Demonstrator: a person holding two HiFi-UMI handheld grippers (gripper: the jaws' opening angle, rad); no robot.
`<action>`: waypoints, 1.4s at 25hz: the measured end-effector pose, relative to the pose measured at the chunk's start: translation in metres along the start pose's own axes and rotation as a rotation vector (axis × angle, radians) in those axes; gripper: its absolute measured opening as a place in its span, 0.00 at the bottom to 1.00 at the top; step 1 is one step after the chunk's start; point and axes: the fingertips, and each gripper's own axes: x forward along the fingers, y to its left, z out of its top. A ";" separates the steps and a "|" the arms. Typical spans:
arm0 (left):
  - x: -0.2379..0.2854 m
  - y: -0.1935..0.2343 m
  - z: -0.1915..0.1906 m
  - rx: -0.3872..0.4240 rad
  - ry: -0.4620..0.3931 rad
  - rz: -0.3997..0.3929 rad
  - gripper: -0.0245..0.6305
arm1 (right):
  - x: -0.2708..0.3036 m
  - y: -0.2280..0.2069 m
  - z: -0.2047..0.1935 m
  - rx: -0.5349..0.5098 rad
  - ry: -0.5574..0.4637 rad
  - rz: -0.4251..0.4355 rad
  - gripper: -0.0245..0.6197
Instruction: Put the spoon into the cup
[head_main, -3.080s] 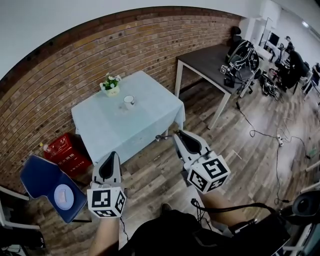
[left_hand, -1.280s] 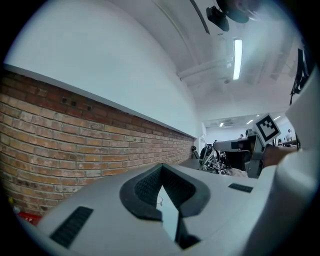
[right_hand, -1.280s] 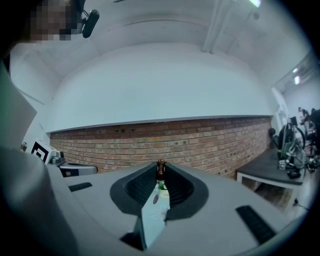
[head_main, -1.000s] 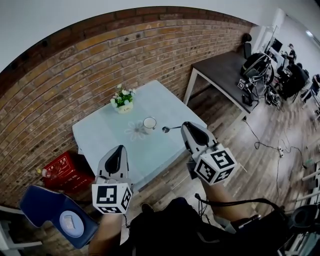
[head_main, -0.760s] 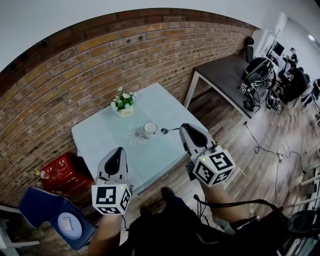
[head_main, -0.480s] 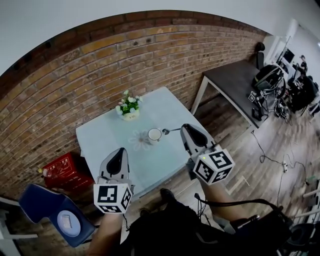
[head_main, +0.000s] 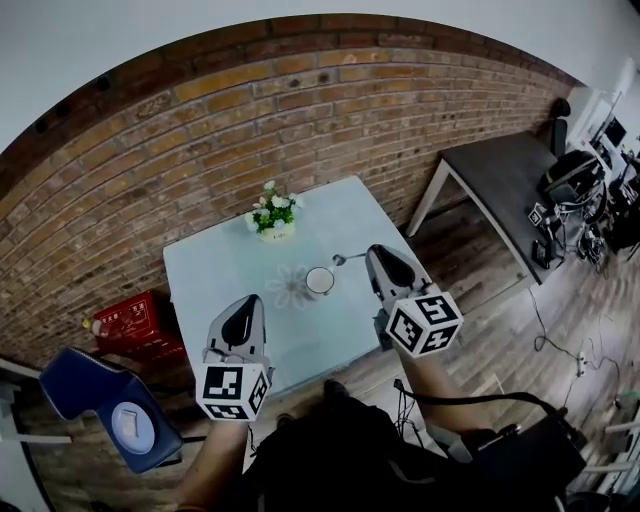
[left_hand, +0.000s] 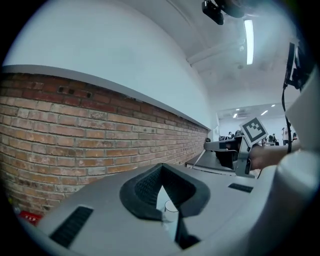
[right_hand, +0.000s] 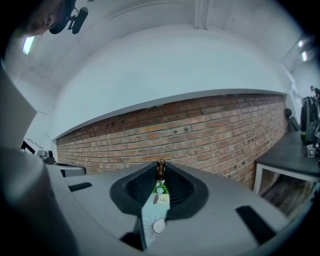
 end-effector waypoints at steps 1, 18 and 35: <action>0.004 -0.001 -0.005 -0.001 0.011 0.007 0.05 | 0.005 -0.005 -0.004 0.004 0.009 0.007 0.13; 0.031 -0.007 -0.050 0.000 0.080 0.138 0.05 | 0.080 -0.041 -0.096 0.062 0.175 0.169 0.13; 0.014 0.006 -0.073 -0.032 0.161 0.326 0.05 | 0.122 -0.037 -0.198 0.037 0.365 0.267 0.13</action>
